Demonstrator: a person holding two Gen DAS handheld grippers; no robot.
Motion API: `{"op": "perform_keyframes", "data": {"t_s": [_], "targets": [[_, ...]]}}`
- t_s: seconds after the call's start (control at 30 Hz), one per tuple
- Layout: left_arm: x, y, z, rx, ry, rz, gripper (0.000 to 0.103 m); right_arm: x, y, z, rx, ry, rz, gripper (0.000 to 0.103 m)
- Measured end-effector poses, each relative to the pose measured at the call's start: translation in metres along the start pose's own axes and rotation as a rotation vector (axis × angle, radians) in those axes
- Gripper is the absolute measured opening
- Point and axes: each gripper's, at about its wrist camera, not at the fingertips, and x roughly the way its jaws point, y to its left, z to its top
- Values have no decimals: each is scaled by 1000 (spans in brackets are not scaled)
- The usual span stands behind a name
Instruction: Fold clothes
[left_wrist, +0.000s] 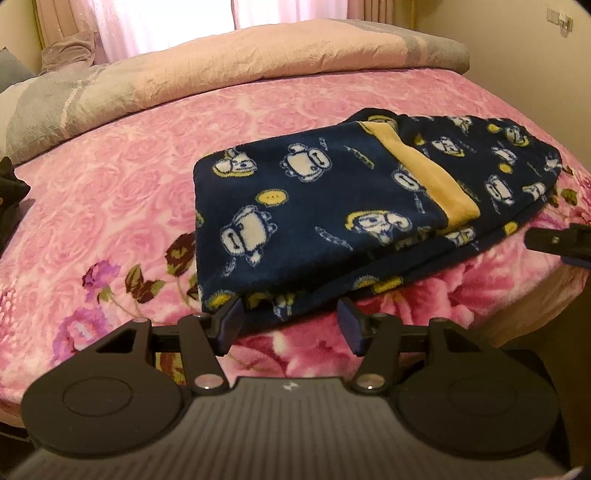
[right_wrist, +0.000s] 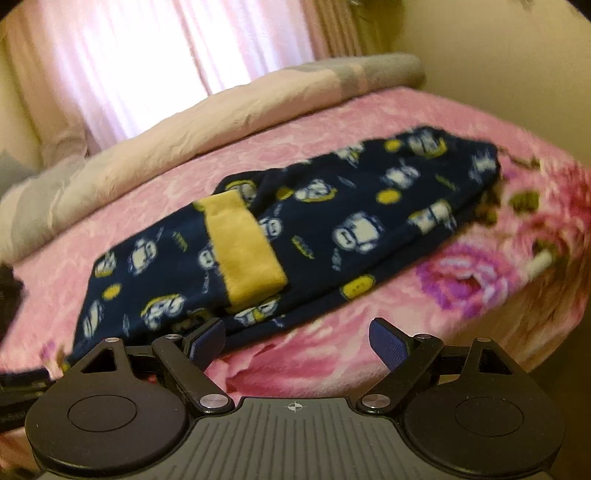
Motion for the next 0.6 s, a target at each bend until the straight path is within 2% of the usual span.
{"op": "perform_keyframes", "data": {"t_s": [0.17, 0.33, 0.43, 0.6], "targets": [[5, 11, 11, -24, -63, -44, 53, 8, -47, 10, 171, 10, 38, 88], [21, 18, 26, -47, -97, -69, 52, 17, -108, 30, 389, -38, 73, 88], [38, 23, 34, -82, -96, -74, 52, 26, -146, 46, 527, -80, 103, 87], [67, 30, 42, -135, -59, -78, 52, 47, -198, 79, 640, -152, 103, 85]]}}
